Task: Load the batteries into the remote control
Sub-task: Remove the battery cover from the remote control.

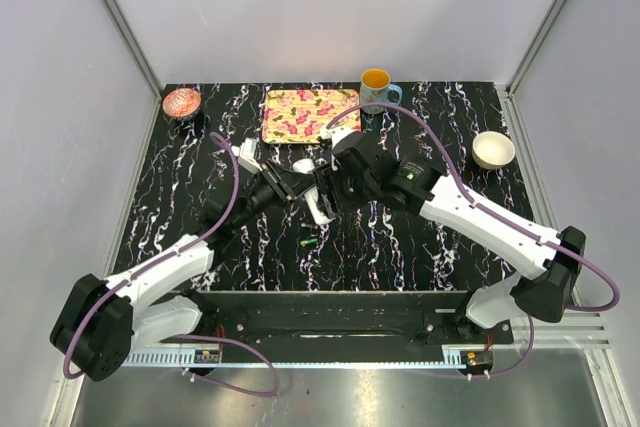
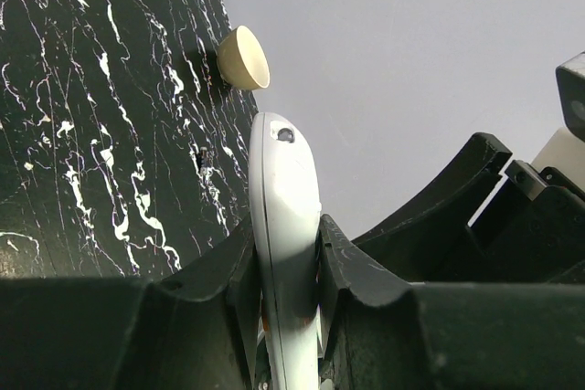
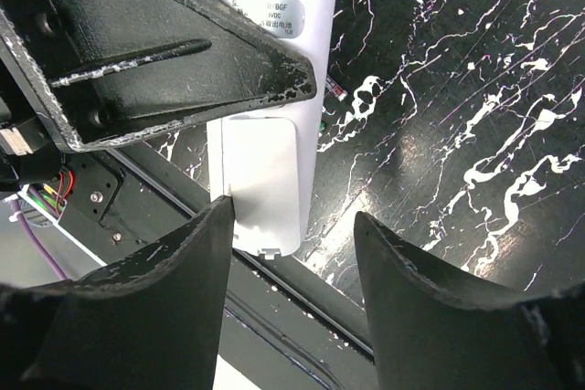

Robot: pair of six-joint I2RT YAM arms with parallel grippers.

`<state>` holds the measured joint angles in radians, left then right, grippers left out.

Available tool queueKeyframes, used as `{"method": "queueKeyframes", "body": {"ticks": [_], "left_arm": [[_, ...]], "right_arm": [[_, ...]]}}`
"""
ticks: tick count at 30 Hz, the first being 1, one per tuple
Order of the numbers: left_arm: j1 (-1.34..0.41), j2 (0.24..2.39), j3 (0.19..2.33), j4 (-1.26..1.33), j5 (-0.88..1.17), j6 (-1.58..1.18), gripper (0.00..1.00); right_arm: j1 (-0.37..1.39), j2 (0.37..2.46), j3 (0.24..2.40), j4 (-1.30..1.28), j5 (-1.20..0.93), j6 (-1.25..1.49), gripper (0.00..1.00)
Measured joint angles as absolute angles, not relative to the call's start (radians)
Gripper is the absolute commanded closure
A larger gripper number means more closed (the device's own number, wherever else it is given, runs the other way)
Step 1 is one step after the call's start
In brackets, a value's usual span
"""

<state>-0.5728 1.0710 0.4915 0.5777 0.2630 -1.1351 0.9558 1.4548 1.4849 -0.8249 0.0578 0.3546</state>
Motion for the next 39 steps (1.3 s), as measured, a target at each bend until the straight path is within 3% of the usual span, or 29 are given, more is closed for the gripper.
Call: {"method": "queueKeyframes", "body": {"ticks": [13,21,32,39], "left_arm": [[-0.573,1.077,0.494,0.577,0.278,-1.142,1.00],[-0.573,1.077,0.495,0.571,0.279,-1.142,1.00],[-0.571,1.071,0.496,0.563,0.272,-1.122,1.00],[-0.546,1.066,0.503,0.526,0.248,-1.079,1.00]], "right_arm": [[0.956,1.460,1.485,-0.821,0.024,0.343,0.51],[0.956,1.467,1.485,-0.811,0.013,0.341,0.71],[0.956,1.449,1.485,-0.812,0.014,0.349,0.87],[0.954,1.334,1.467,-0.814,0.109,0.369,0.97]]}}
